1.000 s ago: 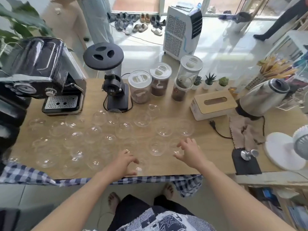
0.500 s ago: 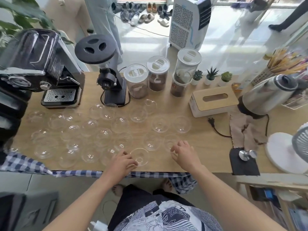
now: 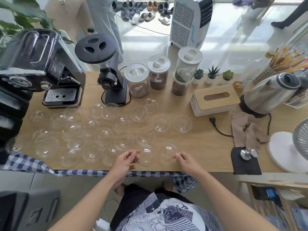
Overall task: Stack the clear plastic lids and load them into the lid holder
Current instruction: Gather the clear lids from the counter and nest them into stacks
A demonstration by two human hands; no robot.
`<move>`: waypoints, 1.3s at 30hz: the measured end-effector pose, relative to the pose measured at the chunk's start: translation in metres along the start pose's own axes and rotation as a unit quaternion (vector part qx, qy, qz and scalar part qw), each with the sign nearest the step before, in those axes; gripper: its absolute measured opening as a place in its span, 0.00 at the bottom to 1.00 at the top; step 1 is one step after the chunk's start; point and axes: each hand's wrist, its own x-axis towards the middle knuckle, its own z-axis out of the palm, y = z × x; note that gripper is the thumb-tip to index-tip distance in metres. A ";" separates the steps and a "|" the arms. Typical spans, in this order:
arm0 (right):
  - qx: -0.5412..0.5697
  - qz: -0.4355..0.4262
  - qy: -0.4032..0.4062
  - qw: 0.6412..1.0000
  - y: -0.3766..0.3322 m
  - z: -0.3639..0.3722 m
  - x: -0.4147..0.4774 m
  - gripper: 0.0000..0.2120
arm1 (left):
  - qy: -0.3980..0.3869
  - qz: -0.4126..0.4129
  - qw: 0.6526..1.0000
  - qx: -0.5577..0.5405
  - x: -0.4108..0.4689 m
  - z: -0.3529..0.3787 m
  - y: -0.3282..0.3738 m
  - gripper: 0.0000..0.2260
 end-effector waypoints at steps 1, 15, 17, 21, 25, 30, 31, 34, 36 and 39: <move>0.002 0.010 -0.008 1.000 0.002 0.002 0.000 0.17 | -0.009 -0.021 0.999 -0.033 0.002 0.005 -0.004 0.12; 0.011 0.069 0.029 0.997 -0.012 0.014 0.019 0.15 | 0.130 -0.055 0.989 -0.029 0.042 0.063 -0.013 0.11; -0.003 0.059 0.061 0.996 -0.014 0.005 0.021 0.15 | 0.143 -0.055 0.987 0.037 0.039 0.063 -0.005 0.10; -0.054 -0.026 0.194 0.979 -0.025 -0.024 0.027 0.07 | 0.183 0.077 0.923 0.331 0.032 0.054 0.006 0.07; -0.156 -0.092 0.234 0.955 -0.041 -0.048 0.042 0.12 | 0.135 0.247 0.802 0.526 0.039 0.039 0.014 0.10; -0.312 -0.061 0.223 0.921 -0.043 -0.058 0.060 0.19 | 0.087 0.255 0.717 0.643 0.058 0.027 0.019 0.16; -0.315 -0.059 0.223 0.921 -0.042 -0.058 0.063 0.18 | 0.082 0.260 0.706 0.653 0.060 0.026 0.022 0.13; -0.307 -0.059 0.237 0.920 -0.042 -0.057 0.067 0.13 | 0.078 0.295 0.689 0.657 0.065 0.028 0.033 0.04; -0.294 -0.069 0.245 0.921 -0.046 -0.057 0.067 0.12 | 0.080 0.322 0.691 0.642 0.067 0.028 0.039 0.05; -0.253 -0.091 0.255 0.929 -0.049 -0.057 0.062 0.12 | 0.098 0.330 0.735 0.585 0.068 0.027 0.045 0.05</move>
